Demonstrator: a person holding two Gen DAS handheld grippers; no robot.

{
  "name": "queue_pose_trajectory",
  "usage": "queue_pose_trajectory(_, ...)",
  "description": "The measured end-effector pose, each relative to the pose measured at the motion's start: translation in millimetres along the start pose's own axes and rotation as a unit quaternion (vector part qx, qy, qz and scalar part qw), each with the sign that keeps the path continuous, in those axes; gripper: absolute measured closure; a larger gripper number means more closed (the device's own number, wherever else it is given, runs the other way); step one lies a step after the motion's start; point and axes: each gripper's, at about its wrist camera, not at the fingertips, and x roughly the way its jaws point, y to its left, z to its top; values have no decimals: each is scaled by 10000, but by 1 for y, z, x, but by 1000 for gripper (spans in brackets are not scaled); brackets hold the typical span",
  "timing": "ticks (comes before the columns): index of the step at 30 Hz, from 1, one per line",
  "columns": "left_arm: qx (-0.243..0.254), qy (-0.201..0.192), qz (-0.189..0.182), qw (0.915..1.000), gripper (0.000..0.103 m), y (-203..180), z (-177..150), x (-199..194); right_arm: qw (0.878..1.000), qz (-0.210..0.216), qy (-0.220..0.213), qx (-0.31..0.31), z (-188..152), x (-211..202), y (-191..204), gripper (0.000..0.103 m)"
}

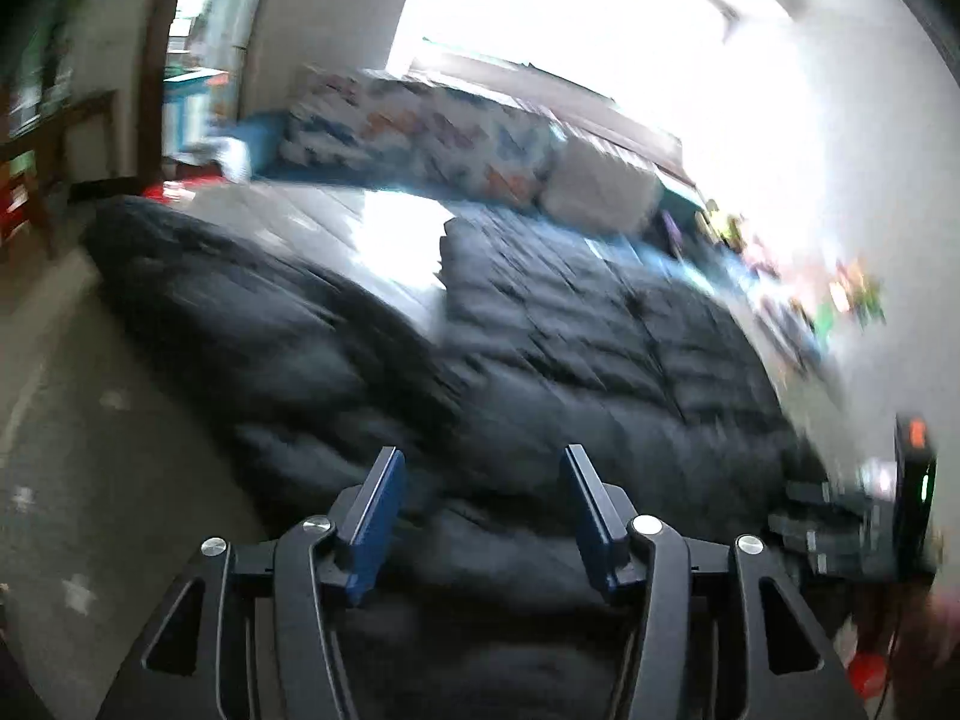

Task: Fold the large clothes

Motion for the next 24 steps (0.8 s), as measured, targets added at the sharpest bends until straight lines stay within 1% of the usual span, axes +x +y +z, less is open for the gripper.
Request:
queue_pose_trajectory(2, -456, -187, 300, 9983, 45, 35, 14, -7, 10000, 16, -6, 14, 0, 0, 0, 40)
queue_pose_trajectory(3, -792, -238, 452, 9955, 45, 58, 21, -8, 10000, 31, -13, 32, 0, 0, -1, 40)
queue_pose_trajectory(5, -1387, -235, 620, 9881, 45, 99, 30, -7, 10000, 44, -28, 49, 0, 1, 0, 39)
queue_pose_trajectory(6, -1739, -214, 627, 9825, 45, 124, 33, -5, 10000, 50, -35, 54, -1, 1, 0, 39)
queue_pose_trajectory(7, -1981, -206, 596, 9781, 45, 143, 36, -2, 10000, 52, -36, 56, 0, 1, 0, 39)
queue_pose_trajectory(9, -2271, -210, 641, 9715, 45, 180, 44, 3, 9999, 63, -48, 70, -1, 1, 0, 38)
queue_pose_trajectory(10, -2341, -212, 657, 9698, 45, 192, 48, 7, 9999, 66, -50, 73, -1, 1, 0, 38)
queue_pose_trajectory(11, -2382, -209, 630, 9689, 45, 204, 52, 9, 9999, 65, -48, 75, -1, 1, 0, 38)
queue_pose_trajectory(12, -2483, -179, 579, 9668, 41, 218, 57, 15, 9999, 66, -46, 81, -1, 1, 0, 38)
queue_pose_trajectory(13, -2599, -155, 562, 9639, 36, 229, 60, 18, 9999, 66, -42, 76, -1, 1, 0, 38)
queue_pose_trajectory(15, -2922, -122, 428, 9553, 33, 255, 65, 27, 9999, 72, -40, 84, -1, 1, -1, 37)
queue_pose_trajectory(18, -3506, -111, 242, 9361, 32, 292, 65, 39, 9999, 92, -55, 107, -2, 1, -1, 37)
queue_pose_trajectory(19, -3688, -115, 129, 9294, 32, 302, 65, 43, 9999, 98, -57, 112, -2, 1, -1, 37)
queue_pose_trajectory(21, -4072, -135, -211, 9130, 32, 318, 64, 57, 9999, 102, -50, 124, -1, 1, -1, 36)
queue_pose_trajectory(22, -4184, -233, -372, 9072, 32, 326, 68, 63, 9999, 103, -47, 125, -1, 2, -1, 36)
queue_pose_trajectory(24, -4291, -299, -583, 9009, 32, 335, 72, 72, 9999, 99, -57, 123, -1, 2, -1, 36)
